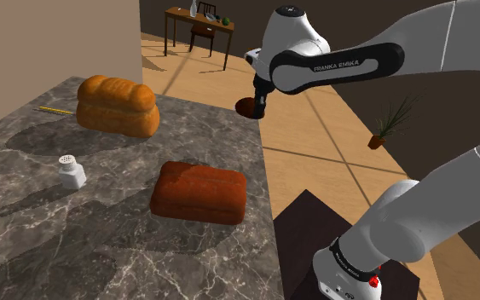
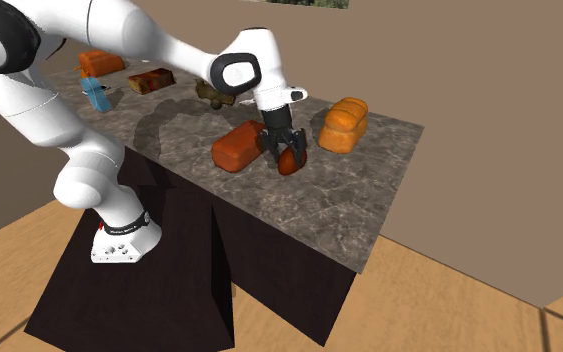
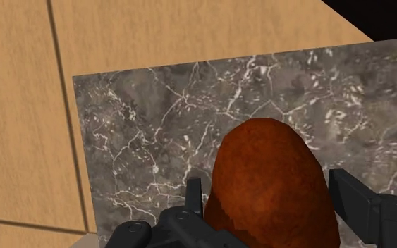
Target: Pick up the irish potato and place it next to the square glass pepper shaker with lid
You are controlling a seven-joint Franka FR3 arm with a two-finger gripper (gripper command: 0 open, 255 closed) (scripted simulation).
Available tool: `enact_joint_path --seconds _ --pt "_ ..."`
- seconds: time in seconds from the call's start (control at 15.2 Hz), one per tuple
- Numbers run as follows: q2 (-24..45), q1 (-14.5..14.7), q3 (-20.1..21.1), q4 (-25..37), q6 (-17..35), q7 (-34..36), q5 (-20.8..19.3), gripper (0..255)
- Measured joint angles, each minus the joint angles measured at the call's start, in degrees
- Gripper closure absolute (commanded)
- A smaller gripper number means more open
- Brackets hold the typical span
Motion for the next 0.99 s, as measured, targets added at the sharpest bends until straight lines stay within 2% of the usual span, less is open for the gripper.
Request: enact_joint_path --seconds 0.33,0.99 --pt "-0.6 0.5 0.5 2.6 -3.3 -0.3 0.7 255" --pt "6.3 5.8 8.7 11.1 -8.8 12.4 0.1 255"
